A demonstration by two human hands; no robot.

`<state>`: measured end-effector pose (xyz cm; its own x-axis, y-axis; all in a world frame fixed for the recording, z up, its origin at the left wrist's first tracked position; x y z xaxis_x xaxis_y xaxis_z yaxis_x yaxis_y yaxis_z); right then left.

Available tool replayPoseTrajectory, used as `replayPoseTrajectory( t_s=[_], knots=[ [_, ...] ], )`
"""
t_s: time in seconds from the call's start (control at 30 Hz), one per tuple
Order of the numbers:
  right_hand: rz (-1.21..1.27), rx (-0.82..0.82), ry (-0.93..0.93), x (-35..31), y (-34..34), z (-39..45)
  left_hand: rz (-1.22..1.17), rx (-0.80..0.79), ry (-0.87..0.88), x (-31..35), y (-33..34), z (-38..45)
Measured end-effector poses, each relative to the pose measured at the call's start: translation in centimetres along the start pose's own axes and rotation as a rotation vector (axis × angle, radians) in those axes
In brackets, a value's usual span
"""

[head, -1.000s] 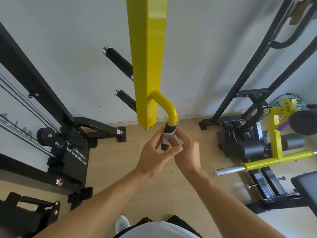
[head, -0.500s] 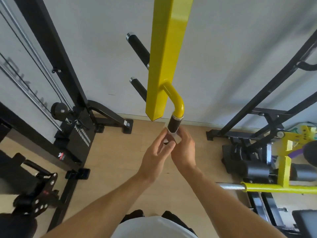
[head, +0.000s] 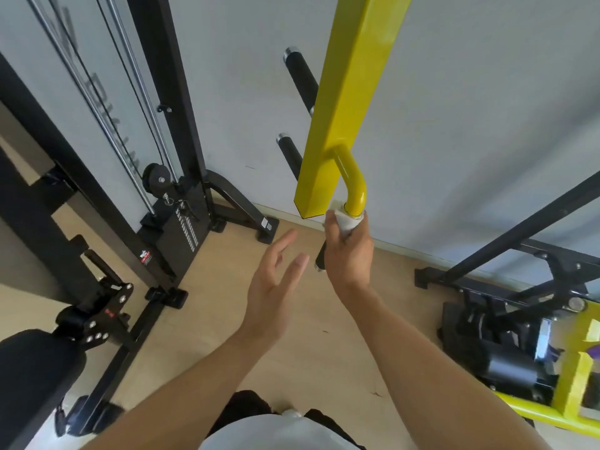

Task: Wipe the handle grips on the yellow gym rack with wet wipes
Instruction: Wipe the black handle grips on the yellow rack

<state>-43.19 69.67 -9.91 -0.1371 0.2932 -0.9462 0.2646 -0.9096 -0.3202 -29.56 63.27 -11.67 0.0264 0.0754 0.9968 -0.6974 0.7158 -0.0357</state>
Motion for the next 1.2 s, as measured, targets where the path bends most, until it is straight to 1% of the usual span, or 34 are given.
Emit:
replayPoseTrajectory(
  t_s=[0.07,0.13,0.23,0.3,0.37,0.43,0.5,0.57,0.6,0.67,0.77,0.83,0.87,0.93,1.0,1.07,1.13,1.2],
  knots=[
    [0.055,0.003,-0.021,-0.6,-0.6,0.4,0.014,0.014,-0.011,-0.1,-0.4,0.1],
    [0.079,0.006,0.011,-0.1,-0.9,0.7,0.017,0.024,-0.024,-0.3,-0.7,0.2],
    [-0.002,-0.023,0.102,2.6,-0.4,0.5,0.038,0.012,-0.034,-0.2,-0.5,0.2],
    [-0.064,-0.063,0.193,4.7,-0.3,0.2,0.059,-0.027,-0.029,-0.2,-0.2,0.1],
    [-0.089,-0.074,0.229,5.2,-0.6,0.6,0.063,-0.066,-0.026,-0.3,0.2,0.1],
    [-0.064,-0.047,0.179,3.6,-1.2,1.4,0.058,-0.089,-0.030,-0.3,0.4,0.2],
    [-0.009,-0.004,0.077,1.0,-2.1,2.3,0.066,-0.106,-0.023,0.3,0.5,0.5],
    [0.047,0.021,-0.002,-0.8,-2.6,2.7,0.085,-0.121,0.029,1.5,0.8,1.4],
    [0.053,0.006,0.002,-0.9,-2.6,2.5,0.094,-0.114,0.074,2.4,1.0,2.2],
    [0.046,-0.055,0.056,0.4,-2.1,1.9,0.129,-0.076,0.220,5.2,1.5,4.7],
    [-0.052,-0.127,0.204,4.4,-1.1,1.0,0.186,-0.008,0.451,10.4,2.2,9.5],
    [-0.092,-0.142,0.265,5.6,-0.9,0.9,0.233,-0.017,0.555,13.1,2.9,12.3],
    [-0.100,-0.138,0.262,5.4,-1.0,1.0,0.268,-0.025,0.587,13.8,3.2,13.4],
    [-0.073,-0.122,0.189,3.7,-1.5,1.3,0.332,-0.026,0.607,13.9,3.4,15.1],
    [-0.001,-0.094,0.076,1.3,-2.1,1.7,0.374,-0.044,0.547,13.4,3.2,16.2],
    [0.038,-0.078,0.038,0.9,-2.4,2.0,0.431,-0.080,0.515,13.0,3.1,16.7],
    [-0.002,-0.115,0.105,2.6,-2.0,1.7,0.450,-0.084,0.522,13.1,3.2,16.7],
    [-0.083,-0.182,0.252,5.8,-1.2,1.1,0.435,-0.072,0.526,13.3,3.4,16.6]
  ],
)
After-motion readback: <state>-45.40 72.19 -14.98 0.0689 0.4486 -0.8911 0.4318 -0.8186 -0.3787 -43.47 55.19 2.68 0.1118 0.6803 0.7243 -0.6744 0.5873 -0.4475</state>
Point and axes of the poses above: each hand's wrist, its own z-axis towards the middle knuckle, its own y-axis out of the palm, x = y × z, the point moved 4 cm from there along z, towards the middle knuckle, and after that the axes turned 7 degrees about y, right-handed, at the moved point
